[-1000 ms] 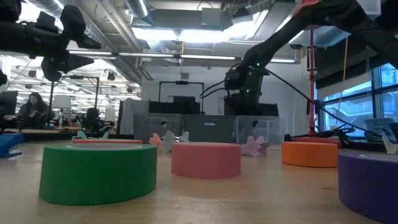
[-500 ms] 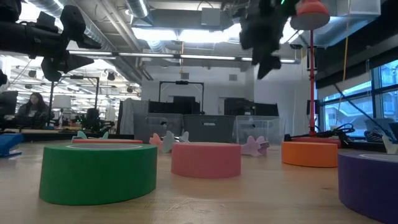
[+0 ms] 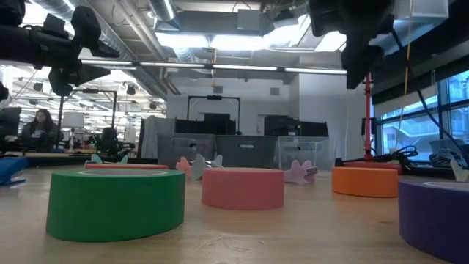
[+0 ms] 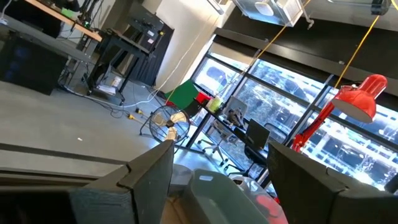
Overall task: Pick and place Stapler, Stapler remover, tape
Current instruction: Put the orange tape into the green bin, then put the yellow stapler into the black bin
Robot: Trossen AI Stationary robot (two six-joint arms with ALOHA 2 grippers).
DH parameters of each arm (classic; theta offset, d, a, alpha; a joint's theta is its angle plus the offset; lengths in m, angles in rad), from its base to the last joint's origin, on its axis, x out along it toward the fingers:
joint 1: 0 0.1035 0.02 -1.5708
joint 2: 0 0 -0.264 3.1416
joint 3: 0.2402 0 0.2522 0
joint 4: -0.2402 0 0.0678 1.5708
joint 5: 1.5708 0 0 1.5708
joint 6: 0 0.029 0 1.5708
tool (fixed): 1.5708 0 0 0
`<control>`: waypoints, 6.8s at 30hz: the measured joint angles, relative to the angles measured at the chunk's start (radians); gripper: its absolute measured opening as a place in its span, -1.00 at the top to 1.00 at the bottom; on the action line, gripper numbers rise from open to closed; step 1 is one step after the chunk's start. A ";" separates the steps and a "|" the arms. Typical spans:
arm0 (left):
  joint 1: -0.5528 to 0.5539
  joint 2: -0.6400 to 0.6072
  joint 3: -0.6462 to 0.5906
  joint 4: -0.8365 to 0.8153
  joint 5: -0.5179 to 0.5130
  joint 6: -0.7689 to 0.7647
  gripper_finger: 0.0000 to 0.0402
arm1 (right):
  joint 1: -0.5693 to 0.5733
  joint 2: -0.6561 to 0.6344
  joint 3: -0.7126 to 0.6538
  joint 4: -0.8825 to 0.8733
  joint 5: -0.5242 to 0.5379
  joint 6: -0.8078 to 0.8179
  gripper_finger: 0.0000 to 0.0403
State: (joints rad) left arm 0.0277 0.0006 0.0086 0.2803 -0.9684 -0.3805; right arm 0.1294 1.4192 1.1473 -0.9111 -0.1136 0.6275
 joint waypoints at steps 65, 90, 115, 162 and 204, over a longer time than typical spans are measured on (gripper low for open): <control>0.000 0.000 0.000 0.000 -0.025 -0.001 -0.23 | -0.541 0.330 0.514 0.082 0.113 -0.607 0.83; 0.000 0.000 0.000 -0.001 -0.042 0.000 -0.24 | -0.730 1.008 1.065 -0.208 0.000 -0.904 0.83; 0.000 0.000 0.000 -0.022 -0.039 0.000 -0.23 | -0.730 0.999 1.065 -0.241 -0.029 -0.840 -0.12; -0.282 1.076 0.933 -1.457 1.046 -0.604 -0.09 | -0.263 0.034 0.498 -0.660 0.465 -0.130 -0.07; -0.590 1.419 0.639 -1.194 0.963 -0.785 -0.09 | -0.263 -0.045 0.333 -0.618 0.479 -0.104 -0.07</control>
State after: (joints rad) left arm -0.5621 1.4193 0.6472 -0.9132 -0.0051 -1.1652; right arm -0.1333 1.3746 1.4799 -1.5295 0.3653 0.5232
